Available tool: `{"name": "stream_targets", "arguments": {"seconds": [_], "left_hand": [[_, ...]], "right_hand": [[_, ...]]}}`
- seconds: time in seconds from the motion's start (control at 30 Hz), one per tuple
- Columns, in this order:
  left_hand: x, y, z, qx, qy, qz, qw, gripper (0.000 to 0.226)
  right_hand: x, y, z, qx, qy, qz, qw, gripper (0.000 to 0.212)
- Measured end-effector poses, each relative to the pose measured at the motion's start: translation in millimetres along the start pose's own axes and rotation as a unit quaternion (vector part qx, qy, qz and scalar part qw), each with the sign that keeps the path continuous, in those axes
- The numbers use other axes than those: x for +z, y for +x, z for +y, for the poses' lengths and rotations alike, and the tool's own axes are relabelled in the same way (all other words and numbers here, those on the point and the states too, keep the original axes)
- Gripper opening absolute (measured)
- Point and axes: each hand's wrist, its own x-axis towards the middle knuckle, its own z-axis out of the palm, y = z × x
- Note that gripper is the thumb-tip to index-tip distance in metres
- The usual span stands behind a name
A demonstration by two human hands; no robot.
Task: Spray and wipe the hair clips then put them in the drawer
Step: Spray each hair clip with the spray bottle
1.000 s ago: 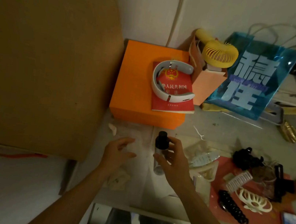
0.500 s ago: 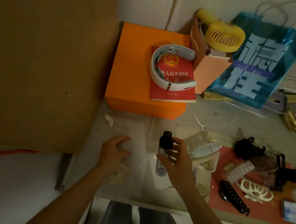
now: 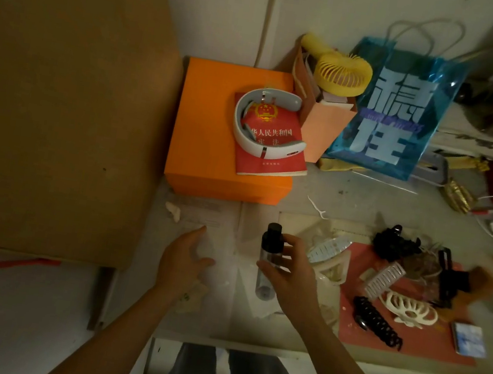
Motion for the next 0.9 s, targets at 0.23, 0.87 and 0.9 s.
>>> {"name": "stream_targets", "arguments": {"seconds": [0.23, 0.87, 0.9], "left_hand": [[5, -6, 19, 0.048, 0.037, -0.01, 0.998, 0.071], [70, -21, 95, 0.157, 0.07, -0.112, 0.979, 0.065], [76, -21, 98, 0.152, 0.066, -0.115, 0.979, 0.064]], "right_hand": [[-21, -14, -7, -0.004, 0.001, 0.028, 1.0, 0.048], [-93, -47, 7, 0.004, 0.008, 0.114, 0.993, 0.046], [-99, -45, 9, 0.007, 0.006, 0.113, 0.994, 0.046]]}}
